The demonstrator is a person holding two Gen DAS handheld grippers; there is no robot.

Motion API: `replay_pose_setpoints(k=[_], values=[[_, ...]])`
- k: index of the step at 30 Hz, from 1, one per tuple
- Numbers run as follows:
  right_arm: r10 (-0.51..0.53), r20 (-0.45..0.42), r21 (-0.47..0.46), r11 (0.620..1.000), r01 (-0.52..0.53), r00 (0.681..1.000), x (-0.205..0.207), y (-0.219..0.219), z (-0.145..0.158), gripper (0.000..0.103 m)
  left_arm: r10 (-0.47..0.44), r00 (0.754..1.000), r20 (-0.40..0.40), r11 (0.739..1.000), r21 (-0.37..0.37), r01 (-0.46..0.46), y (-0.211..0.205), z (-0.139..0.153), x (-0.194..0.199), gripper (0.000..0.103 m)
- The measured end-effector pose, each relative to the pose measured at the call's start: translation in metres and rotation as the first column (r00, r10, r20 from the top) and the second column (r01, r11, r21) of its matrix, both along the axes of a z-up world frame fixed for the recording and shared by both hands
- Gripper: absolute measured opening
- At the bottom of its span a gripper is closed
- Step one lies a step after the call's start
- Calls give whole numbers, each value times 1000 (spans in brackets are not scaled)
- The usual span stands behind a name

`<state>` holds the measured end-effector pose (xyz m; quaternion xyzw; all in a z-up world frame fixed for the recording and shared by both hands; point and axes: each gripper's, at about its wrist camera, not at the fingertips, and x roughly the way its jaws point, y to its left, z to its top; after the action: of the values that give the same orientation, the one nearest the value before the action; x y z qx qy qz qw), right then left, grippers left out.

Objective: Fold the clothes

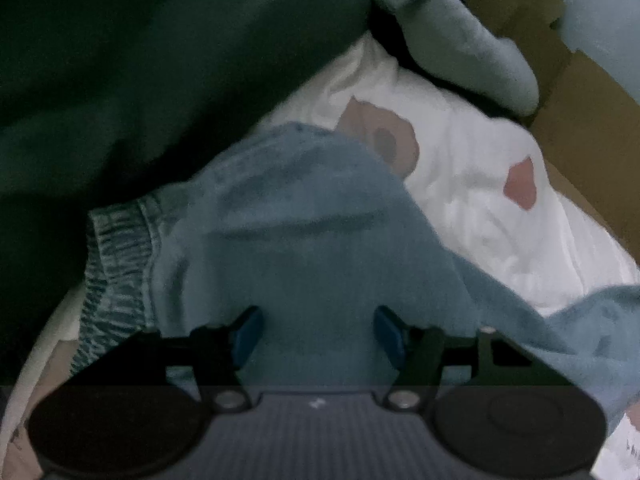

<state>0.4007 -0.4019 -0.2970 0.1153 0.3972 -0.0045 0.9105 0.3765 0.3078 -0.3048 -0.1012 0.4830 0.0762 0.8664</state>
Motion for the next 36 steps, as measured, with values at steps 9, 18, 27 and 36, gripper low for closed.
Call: replay_pose_setpoints(k=[9,18,27,36], values=[[-58,-9,-75,996,57,998,-23,-7,27,5,45,997,59,999,-19,-44,8,7,3,65],[-165,-39,-127,979,159,986,-46,-19,48,5,32,994,109,999,-10,-31,4,20,10,65],[-245,-49,-188,954,232,968,-65,-32,71,5,-6,989,147,1000,-25,9,-9,30,24,65],[-289,-25,-225,934,277,957,-80,-45,91,5,-58,996,67,998,-3,59,-14,2,43,65]])
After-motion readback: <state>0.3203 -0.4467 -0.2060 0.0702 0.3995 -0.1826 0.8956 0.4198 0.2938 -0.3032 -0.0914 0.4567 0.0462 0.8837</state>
